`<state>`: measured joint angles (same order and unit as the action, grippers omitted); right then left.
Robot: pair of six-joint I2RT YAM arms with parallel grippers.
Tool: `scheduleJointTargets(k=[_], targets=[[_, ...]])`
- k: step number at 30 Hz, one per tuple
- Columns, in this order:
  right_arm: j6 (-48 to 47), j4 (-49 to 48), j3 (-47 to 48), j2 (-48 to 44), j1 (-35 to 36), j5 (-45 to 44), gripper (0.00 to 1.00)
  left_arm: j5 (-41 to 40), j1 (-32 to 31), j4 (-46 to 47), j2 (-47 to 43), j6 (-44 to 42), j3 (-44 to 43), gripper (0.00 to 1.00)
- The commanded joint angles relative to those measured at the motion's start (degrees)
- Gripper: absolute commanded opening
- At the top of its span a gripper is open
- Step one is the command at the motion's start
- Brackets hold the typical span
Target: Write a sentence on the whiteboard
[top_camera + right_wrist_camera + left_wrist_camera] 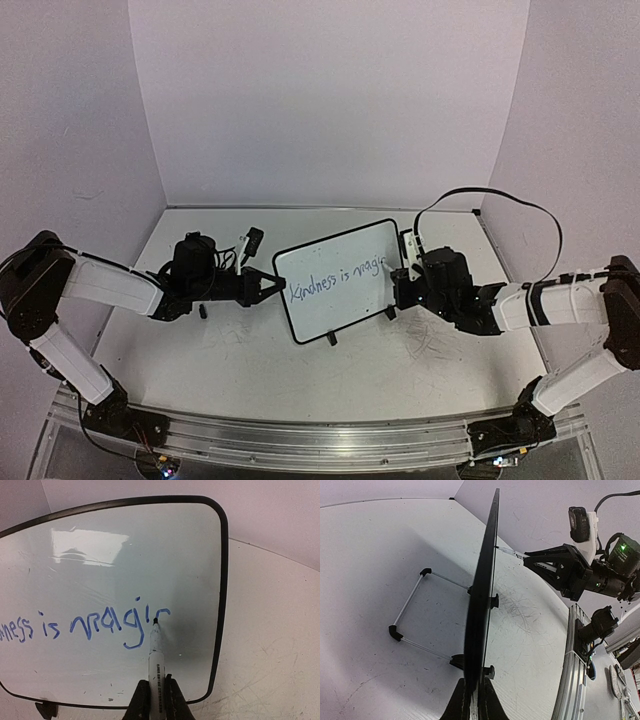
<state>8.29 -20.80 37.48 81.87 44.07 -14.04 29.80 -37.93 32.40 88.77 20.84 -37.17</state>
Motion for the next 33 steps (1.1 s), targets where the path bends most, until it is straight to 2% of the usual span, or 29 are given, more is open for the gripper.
scheduleJointTargets(k=[1,16,22,28,33], targets=[[1.0,0.6,-0.7,0.6,0.3,-0.7,0.00,-0.7,0.0,-3.7,-0.8,-2.5,-0.8,0.00],[2.0,-1.1,0.7,2.1,0.3,-5.3,0.00,-0.7,0.0,-4.0,-1.5,-2.2,-0.8,0.00],[1.5,-1.7,0.4,1.1,0.3,-4.0,0.00,-0.8,0.0,-4.1,-1.6,-2.2,-0.8,0.00],[2.1,0.6,-3.1,-5.3,0.1,-3.0,0.00,-1.0,0.1,-4.1,-1.1,-2.4,-1.0,0.00],[2.6,0.2,-2.2,-3.5,-0.7,-1.1,0.00,-0.4,0.0,-4.1,-0.1,-2.5,-1.5,0.00]])
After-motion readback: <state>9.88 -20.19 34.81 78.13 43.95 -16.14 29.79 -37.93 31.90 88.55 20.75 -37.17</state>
